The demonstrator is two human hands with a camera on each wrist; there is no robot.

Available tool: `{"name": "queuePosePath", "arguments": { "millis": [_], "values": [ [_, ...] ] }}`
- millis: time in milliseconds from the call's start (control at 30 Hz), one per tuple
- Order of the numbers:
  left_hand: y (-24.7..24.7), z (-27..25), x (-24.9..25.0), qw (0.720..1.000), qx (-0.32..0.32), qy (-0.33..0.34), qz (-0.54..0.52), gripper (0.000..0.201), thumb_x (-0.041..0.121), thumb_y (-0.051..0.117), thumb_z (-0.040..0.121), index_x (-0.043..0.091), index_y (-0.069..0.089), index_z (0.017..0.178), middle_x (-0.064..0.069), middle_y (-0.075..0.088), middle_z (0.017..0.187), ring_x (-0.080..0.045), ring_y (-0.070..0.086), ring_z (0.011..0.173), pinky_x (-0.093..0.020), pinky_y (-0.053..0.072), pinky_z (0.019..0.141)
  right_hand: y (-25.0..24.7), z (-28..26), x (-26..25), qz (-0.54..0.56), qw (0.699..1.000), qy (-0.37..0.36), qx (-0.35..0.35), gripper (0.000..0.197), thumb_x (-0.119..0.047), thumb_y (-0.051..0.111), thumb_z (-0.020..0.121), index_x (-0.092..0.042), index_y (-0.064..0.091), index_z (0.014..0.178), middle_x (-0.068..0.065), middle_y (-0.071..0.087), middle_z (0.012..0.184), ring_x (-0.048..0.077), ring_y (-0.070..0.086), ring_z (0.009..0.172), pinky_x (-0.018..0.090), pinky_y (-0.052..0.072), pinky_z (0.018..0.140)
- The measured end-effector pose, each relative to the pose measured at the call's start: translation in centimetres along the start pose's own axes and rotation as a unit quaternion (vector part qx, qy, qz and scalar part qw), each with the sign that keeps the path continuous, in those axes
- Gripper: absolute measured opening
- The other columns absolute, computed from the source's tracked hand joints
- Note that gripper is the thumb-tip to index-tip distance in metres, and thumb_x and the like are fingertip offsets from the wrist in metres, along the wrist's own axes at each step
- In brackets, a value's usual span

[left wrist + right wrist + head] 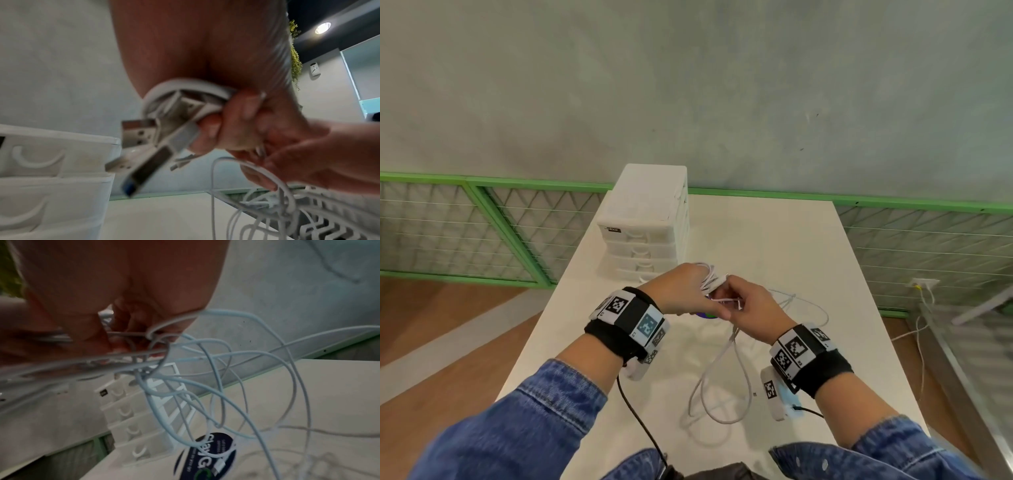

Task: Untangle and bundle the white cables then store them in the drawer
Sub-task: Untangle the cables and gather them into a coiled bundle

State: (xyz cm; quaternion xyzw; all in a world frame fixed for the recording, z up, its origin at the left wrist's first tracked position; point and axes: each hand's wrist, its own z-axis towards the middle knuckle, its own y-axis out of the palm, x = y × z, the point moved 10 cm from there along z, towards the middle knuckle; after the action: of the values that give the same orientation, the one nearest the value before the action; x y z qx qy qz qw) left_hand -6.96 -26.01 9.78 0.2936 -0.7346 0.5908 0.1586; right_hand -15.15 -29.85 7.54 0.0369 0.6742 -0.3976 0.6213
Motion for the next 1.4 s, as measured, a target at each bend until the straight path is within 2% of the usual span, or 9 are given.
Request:
{"name": "queuePosePath", "arguments": {
  "millis": [200,333,467,700,800,1000,1167,1300,1400],
  "values": [
    [-2.3,-0.4,-2.1,0.995,0.091,0.014,0.039,0.046,0.048,0.069,0.08,0.004,0.056,0.087,-0.006,0.054,0.089,-0.022,0.054,0.082,-0.033,0.042,0.073,-1.6,-0.9,3.8,-0.009,0.998,0.05,0.033,0.015,-0.031,0.077,0.074,-0.029,0.063,0.078,-0.011,0.059,0.074,-0.002,0.052,0.068,0.014,0.038,0.064],
    [-4.0,-1.0,-2.7,0.985,0.163,0.002,0.05,0.043,0.045,0.065,0.083,0.003,0.053,0.083,-0.007,0.052,0.086,-0.022,0.05,0.081,-0.035,0.04,0.07,-2.2,-0.9,3.6,-0.035,0.996,0.01,0.076,0.025,-0.039,0.066,0.08,-0.022,0.07,0.099,-0.008,0.051,0.077,0.001,0.051,0.073,0.012,0.037,0.069],
    [-3.7,-1.4,-2.6,0.984,0.166,-0.006,0.071,0.039,0.043,0.061,0.086,0.008,0.047,0.079,-0.004,0.049,0.082,-0.02,0.046,0.075,-0.031,0.033,0.063,-3.9,-0.9,4.5,-0.029,0.99,0.033,0.134,0.009,-0.029,0.068,0.082,-0.034,0.071,0.088,0.006,0.056,0.076,0.015,0.053,0.073,0.022,0.041,0.07],
    [-2.3,-1.7,-2.6,0.986,0.161,0.019,-0.041,0.031,0.031,0.064,0.084,0.001,0.059,0.08,-0.01,0.057,0.081,-0.023,0.055,0.078,-0.039,0.046,0.073,-3.6,-1.3,5.8,0.023,0.99,0.084,0.107,0.013,-0.028,0.058,0.09,-0.032,0.07,0.088,0.01,0.058,0.085,0.021,0.055,0.08,0.028,0.043,0.077],
    [-1.6,-1.8,-0.9,0.984,0.167,0.037,-0.055,0.03,0.028,0.064,0.085,0.007,0.052,0.069,-0.006,0.051,0.073,-0.023,0.052,0.073,-0.032,0.041,0.066,-2.8,-1.2,4.7,0.041,0.99,0.078,0.107,0.014,-0.021,0.06,0.089,-0.03,0.067,0.082,0.0,0.06,0.081,0.009,0.053,0.073,0.019,0.04,0.071],
    [-1.0,-1.8,0.1,0.986,0.156,0.049,-0.015,0.026,0.032,0.06,0.089,0.009,0.055,0.079,0.003,0.049,0.076,-0.018,0.052,0.078,-0.029,0.039,0.067,-1.9,-0.8,2.5,0.091,0.992,0.072,0.057,0.006,-0.022,0.066,0.085,-0.025,0.063,0.089,-0.009,0.067,0.085,-0.004,0.057,0.076,0.011,0.043,0.07],
    [-1.5,-2.1,-0.4,0.984,0.171,0.044,0.018,0.027,0.034,0.057,0.091,0.013,0.048,0.077,0.002,0.049,0.082,-0.016,0.048,0.079,-0.03,0.039,0.069,0.6,-1.6,2.4,0.042,0.997,0.055,-0.036,0.062,-0.024,0.082,0.066,-0.048,0.05,0.114,-0.012,0.057,0.117,-0.006,0.054,0.099,0.003,0.04,0.08],
    [-2.9,-2.6,-1.3,0.978,0.206,0.027,-0.02,0.027,0.032,0.057,0.091,0.014,0.051,0.072,0.004,0.048,0.073,-0.02,0.052,0.077,-0.031,0.039,0.068,-1.5,-1.9,0.6,-0.089,0.989,-0.077,0.094,0.058,-0.022,0.071,0.072,-0.039,0.052,0.124,-0.006,0.045,0.13,0.007,0.042,0.123,0.019,0.031,0.105],
    [-3.9,-3.2,-2.2,0.971,0.235,0.011,-0.032,0.033,0.029,0.058,0.091,0.016,0.043,0.065,0.006,0.04,0.067,-0.021,0.048,0.073,-0.028,0.029,0.063,-2.8,-2.5,-0.4,-0.178,0.958,-0.134,0.183,0.043,-0.016,0.072,0.07,-0.036,0.06,0.106,-0.001,0.052,0.117,0.013,0.047,0.113,0.028,0.034,0.098]
  ]
}}
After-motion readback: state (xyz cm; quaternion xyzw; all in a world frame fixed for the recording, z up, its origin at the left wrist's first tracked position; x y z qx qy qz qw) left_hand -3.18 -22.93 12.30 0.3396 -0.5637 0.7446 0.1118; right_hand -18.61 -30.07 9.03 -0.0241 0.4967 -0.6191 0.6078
